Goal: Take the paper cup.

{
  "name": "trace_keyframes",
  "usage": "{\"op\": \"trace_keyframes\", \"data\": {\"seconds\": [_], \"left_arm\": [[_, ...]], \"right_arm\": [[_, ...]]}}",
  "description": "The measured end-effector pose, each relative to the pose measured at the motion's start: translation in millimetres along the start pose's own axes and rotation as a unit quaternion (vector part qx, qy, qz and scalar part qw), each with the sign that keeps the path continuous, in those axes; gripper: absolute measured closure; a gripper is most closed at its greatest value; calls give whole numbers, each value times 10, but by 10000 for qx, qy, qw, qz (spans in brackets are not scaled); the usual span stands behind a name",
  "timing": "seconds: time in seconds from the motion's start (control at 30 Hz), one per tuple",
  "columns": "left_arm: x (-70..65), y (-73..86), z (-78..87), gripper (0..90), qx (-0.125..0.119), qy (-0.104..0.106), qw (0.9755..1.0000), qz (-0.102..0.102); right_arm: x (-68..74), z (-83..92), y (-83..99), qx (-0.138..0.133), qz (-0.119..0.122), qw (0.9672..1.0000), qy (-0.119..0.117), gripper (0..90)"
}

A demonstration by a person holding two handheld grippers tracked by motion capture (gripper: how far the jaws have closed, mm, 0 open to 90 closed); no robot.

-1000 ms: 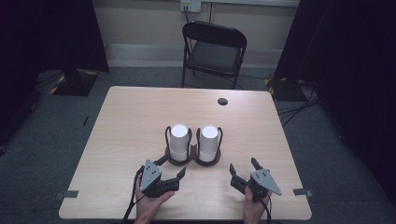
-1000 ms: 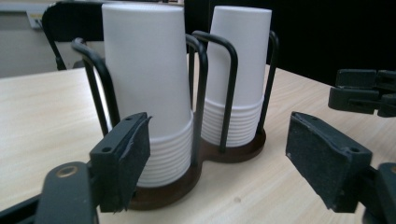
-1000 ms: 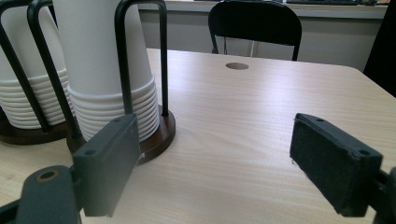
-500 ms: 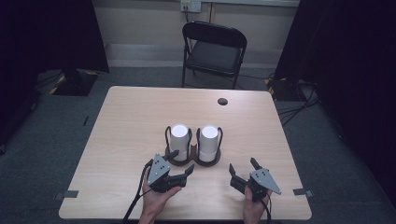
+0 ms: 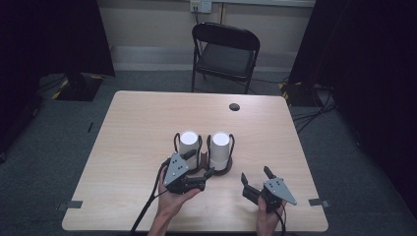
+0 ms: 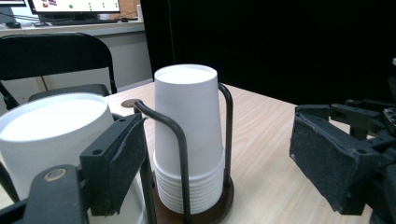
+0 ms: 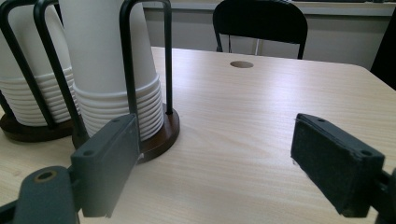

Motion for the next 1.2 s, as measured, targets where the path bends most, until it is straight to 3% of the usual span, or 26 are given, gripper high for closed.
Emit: {"op": "trace_keyframes", "data": {"seconds": [0.37,0.5,0.73,1.03,1.2], "left_arm": [[72,-174,-184,177,40,185,9998,-23],[93,-230,-254,178,100,184,9998,-60],[161,-313,-444,190,2,121,9999,-15],[195,-339,-624,215,69,132,9999,-56],[263,-289,-776,237,183,124,9997,83]], "right_arm": [[2,-4,0,21,7,10000,-24,152],[5,-6,0,34,22,10000,-30,152],[6,-3,0,22,25,10000,-45,152],[10,-3,2,45,22,9999,-100,152],[13,-6,2,63,40,9999,-114,152]]}}
Point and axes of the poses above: each handheld gripper's, and its own axes: z roughly backward along the jaws, y roughly out of its underside, x roughly to its left, the point moved 4 cm from there along -z, roughly forward along the jaws, and after that the axes turned 2 degrees about -z, right-handed, at the moved point
